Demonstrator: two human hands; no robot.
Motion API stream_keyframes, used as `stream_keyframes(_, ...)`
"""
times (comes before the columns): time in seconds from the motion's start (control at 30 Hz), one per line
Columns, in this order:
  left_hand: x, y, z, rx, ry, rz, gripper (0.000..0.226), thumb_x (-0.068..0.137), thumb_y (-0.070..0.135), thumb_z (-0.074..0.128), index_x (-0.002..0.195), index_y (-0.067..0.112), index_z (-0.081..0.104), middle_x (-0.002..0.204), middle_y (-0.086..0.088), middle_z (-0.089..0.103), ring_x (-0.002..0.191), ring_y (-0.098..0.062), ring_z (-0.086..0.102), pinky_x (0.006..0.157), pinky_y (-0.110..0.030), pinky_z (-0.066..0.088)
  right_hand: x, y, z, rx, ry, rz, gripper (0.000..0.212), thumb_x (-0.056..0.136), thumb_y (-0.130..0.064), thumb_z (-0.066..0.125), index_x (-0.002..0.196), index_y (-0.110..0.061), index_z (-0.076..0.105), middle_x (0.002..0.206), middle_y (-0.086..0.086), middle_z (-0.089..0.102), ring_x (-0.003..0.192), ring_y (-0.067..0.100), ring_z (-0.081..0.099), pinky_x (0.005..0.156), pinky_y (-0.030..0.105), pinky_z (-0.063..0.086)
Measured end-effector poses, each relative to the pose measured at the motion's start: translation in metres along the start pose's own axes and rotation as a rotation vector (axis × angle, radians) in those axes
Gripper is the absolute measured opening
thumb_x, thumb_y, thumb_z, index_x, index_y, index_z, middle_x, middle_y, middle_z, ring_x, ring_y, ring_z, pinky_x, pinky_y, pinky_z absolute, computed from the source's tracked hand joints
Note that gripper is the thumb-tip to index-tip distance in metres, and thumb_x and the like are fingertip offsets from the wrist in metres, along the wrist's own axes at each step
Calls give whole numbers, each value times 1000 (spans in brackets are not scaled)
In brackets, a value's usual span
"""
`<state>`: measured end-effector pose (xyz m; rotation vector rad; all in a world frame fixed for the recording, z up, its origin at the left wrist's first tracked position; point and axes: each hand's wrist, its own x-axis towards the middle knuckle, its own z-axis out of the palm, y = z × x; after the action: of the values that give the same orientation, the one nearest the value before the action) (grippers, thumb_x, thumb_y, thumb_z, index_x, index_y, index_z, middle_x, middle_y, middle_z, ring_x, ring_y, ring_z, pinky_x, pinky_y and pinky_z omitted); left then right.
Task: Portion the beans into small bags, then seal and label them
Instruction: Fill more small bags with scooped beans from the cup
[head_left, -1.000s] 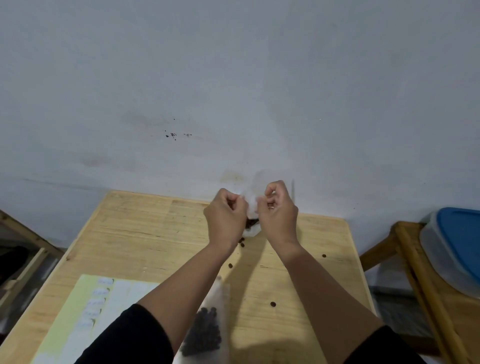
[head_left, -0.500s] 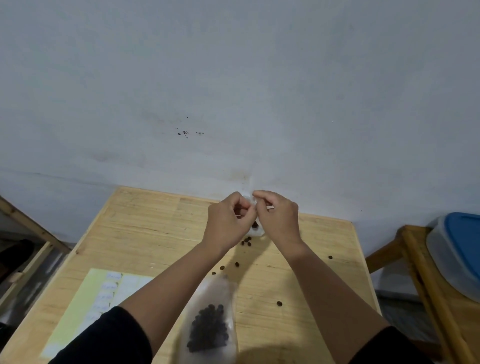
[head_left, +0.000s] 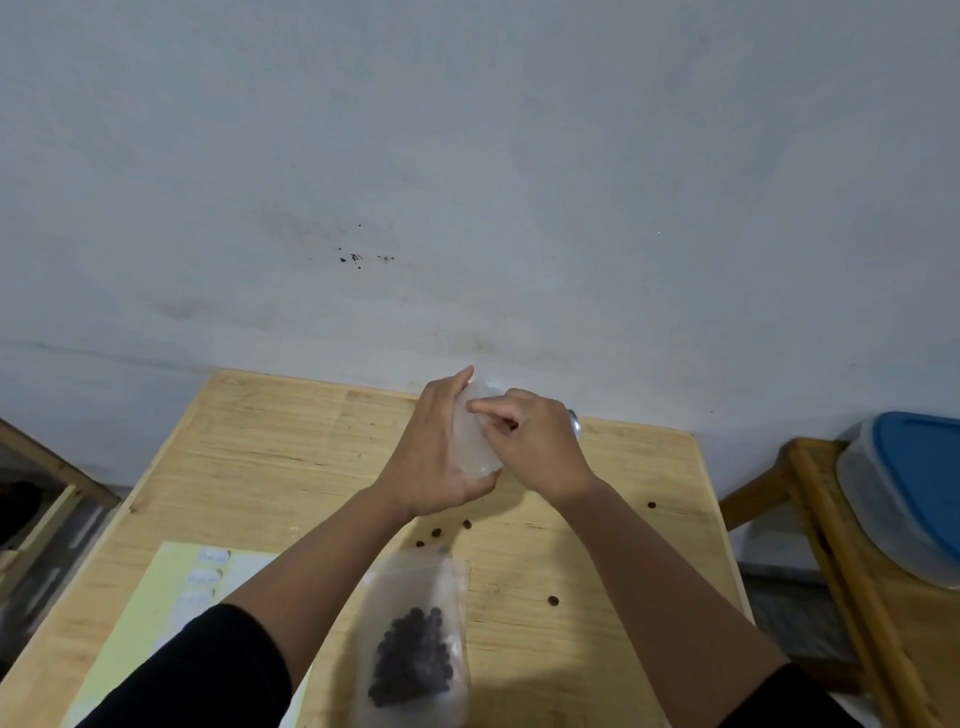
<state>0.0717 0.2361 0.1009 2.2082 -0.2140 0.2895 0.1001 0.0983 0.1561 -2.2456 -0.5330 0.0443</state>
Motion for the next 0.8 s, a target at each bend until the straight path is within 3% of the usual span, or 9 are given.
stream_keyframes(0.13, -5, -3, 5, -48, 69, -35, 85, 54, 40, 72, 128, 12, 42, 118, 15, 41, 112, -4, 42, 92, -1, 28, 1, 10, 4, -111, -63, -55, 33, 87, 3, 50, 105, -15, 72, 72, -22, 40, 66, -4, 43, 69, 4, 33)
stream_keyframes(0.23, -11, -8, 12, -40, 130, -98, 73, 55, 43, 71, 117, 12, 48, 113, 12, 45, 104, 1, 44, 87, -1, 32, 1, 18, 8, -116, -89, -38, 29, 89, 1, 50, 101, -11, 73, 86, -14, 48, 77, 4, 48, 69, 9, 35)
stream_keyframes(0.3, -14, -14, 15, -24, 152, -146, 71, 57, 39, 77, 117, 12, 49, 115, 7, 47, 104, 1, 43, 87, 0, 31, -5, 30, 9, 101, -36, 10, 22, 89, -3, 55, 97, -12, 73, 89, -9, 59, 78, 8, 58, 72, 10, 43)
stream_keyframes(0.37, -18, -21, 15, 4, 167, -177, 73, 58, 39, 80, 119, 14, 48, 118, 7, 48, 106, 2, 42, 90, 1, 29, -14, 54, 10, 300, 127, 132, 16, 86, -6, 61, 96, -11, 72, 92, -2, 68, 82, 8, 64, 74, 12, 48)
stream_keyframes(0.43, -22, -27, 15, 32, 174, -204, 78, 59, 38, 83, 124, 15, 47, 122, 6, 48, 110, 2, 42, 91, 2, 27, -21, 93, 15, 149, 273, 338, 16, 84, -8, 64, 98, -9, 71, 91, 6, 70, 83, 14, 64, 77, 15, 47)
stream_keyframes(0.53, -28, -32, 19, 38, 215, -256, 84, 58, 31, 89, 128, 14, 46, 126, 8, 47, 113, 0, 43, 95, 1, 27, -32, 140, 25, -90, 240, 611, 21, 80, -12, 65, 99, -4, 66, 93, 13, 65, 90, 28, 59, 80, 31, 42)
stream_keyframes(0.6, -29, -32, 20, 27, 252, -295, 87, 57, 31, 89, 130, 14, 45, 127, 10, 46, 116, 1, 43, 100, -6, 31, -36, 157, 32, -128, 202, 635, 20, 79, -9, 64, 97, -1, 63, 92, 15, 62, 89, 30, 56, 74, 30, 37)
stream_keyframes(0.67, -29, -31, 21, 10, 272, -321, 89, 57, 29, 89, 132, 14, 44, 131, 8, 47, 120, -3, 44, 105, -22, 38, -36, 166, 39, -172, 196, 627, 19, 79, -6, 63, 97, -1, 62, 92, 16, 61, 89, 31, 55, 70, 28, 33)
stream_keyframes(0.8, -27, -32, 21, 0, 284, -354, 91, 59, 29, 89, 135, 14, 41, 137, 4, 47, 125, -9, 44, 106, -38, 41, -30, 168, 48, -114, 272, 733, 28, 82, -5, 59, 110, -1, 60, 101, 16, 64, 98, 32, 57, 80, 31, 42)
